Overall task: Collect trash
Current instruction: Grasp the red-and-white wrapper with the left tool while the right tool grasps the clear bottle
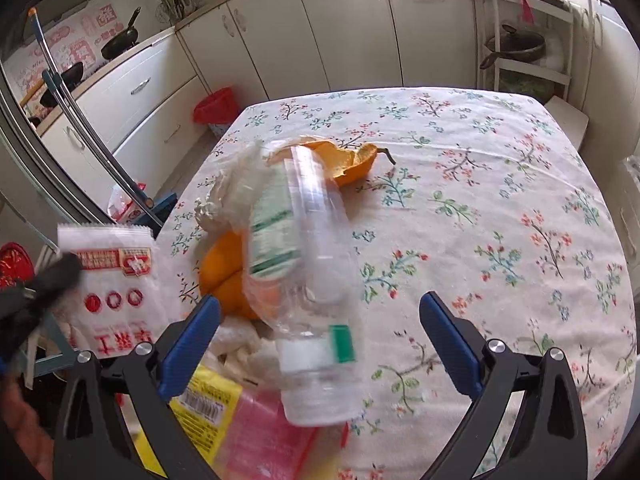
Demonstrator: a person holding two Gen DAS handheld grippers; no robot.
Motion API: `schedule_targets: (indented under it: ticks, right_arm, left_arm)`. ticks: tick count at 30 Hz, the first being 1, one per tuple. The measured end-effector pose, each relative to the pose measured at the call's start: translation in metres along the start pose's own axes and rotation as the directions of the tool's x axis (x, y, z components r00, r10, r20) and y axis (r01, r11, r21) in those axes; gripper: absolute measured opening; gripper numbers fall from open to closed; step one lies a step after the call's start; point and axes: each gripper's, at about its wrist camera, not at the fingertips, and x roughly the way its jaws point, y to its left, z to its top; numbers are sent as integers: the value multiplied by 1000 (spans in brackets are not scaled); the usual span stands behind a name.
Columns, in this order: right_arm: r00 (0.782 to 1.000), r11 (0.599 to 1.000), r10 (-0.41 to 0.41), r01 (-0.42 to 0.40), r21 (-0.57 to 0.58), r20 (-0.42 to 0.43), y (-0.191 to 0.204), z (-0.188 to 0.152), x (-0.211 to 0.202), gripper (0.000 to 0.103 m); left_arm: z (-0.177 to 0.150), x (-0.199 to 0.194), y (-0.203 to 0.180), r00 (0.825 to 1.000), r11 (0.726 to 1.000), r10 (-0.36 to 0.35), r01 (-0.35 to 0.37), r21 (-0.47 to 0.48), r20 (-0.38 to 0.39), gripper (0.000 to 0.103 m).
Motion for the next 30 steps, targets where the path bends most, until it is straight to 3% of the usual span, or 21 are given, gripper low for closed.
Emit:
schedule_targets:
  ticks: [7, 13, 15, 17, 19, 22, 23, 24, 26, 30]
  right_arm:
    - [999, 999, -44, 43, -17, -22, 4, 5, 21, 96]
    - [998, 999, -29, 30, 33, -51, -14, 1, 40, 95]
    - [998, 999, -12, 15, 45, -55, -22, -4, 48, 93]
    - [999, 999, 2, 0, 47, -54, -28, -9, 54, 81]
    - [999, 998, 18, -16, 55, -48, -32, -12, 57, 76]
    - [998, 997, 48, -44, 68, -50, -38, -18, 64, 63]
    - [995, 999, 17, -21, 43, 94, -40, -20, 66, 62]
    - [995, 999, 21, -25, 41, 102, -41, -22, 68, 62]
    - [993, 998, 36, -41, 50, 109, -45, -26, 69, 62]
    - [989, 988, 100, -112, 108, 113, -58, -31, 69, 61]
  left_arm:
    - [9, -1, 7, 1000, 1000, -2, 2, -7, 1, 2]
    - [6, 29, 23, 990, 996, 70, -75, -38, -122, 2]
    - [4, 39, 34, 979, 993, 94, -106, -54, -181, 10]
    - [-2, 45, 44, 970, 988, 115, -133, -73, -212, 36]
    - [-9, 51, 51, 962, 987, 118, -140, -77, -246, 48]
    - [-16, 60, 52, 954, 988, 113, -138, -73, -279, 48]
    - [-18, 62, 50, 952, 988, 111, -136, -68, -283, 48]
    - [-20, 64, 46, 950, 990, 115, -135, -51, -290, 47]
    - [-22, 69, 41, 945, 991, 121, -135, -22, -305, 16]
    - [-19, 60, 25, 952, 988, 151, -142, 53, -265, 6]
